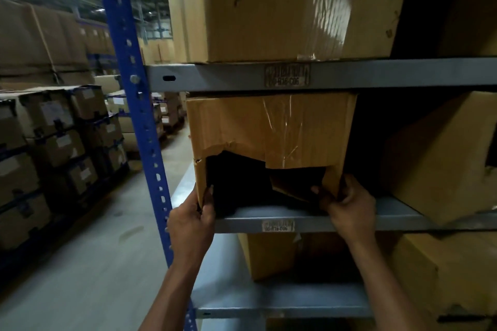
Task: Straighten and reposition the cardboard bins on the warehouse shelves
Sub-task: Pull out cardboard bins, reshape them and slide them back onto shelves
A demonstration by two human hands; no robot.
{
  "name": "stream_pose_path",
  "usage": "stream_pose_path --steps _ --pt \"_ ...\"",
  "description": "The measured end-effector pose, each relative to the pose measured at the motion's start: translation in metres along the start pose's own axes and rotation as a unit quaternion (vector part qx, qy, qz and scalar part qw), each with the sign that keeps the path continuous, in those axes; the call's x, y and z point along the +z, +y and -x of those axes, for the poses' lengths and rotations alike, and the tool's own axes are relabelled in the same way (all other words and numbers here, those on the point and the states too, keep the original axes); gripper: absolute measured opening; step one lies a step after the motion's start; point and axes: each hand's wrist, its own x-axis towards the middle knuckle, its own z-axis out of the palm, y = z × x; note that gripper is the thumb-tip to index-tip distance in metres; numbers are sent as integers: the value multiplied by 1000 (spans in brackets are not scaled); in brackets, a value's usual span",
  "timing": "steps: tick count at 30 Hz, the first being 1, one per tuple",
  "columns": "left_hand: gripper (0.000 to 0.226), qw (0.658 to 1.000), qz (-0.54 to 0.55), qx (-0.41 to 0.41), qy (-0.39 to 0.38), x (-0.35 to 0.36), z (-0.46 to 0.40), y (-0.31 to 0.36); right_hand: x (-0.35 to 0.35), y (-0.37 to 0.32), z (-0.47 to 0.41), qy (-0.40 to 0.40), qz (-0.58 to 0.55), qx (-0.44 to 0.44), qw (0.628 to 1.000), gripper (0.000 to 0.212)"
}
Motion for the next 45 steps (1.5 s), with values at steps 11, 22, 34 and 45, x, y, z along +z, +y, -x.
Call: stream_pose_path --steps 11,22,34,45 --pt "12 998 -13 25 -53 -101 56 20 -36 -32 98 63 32 51 996 7" --pt "15 996 -22 -8 -86 -212 147 63 -122 -89 226 31 35 46 998 14" --pt "28 996 -70 -40 -38 -311 323 147 -277 -124 375 -25 -45 61 997 8" --pt "28 997 -11 -76 -24 -434 462 213 -382 -200 503 22 -128 -93 987 24"
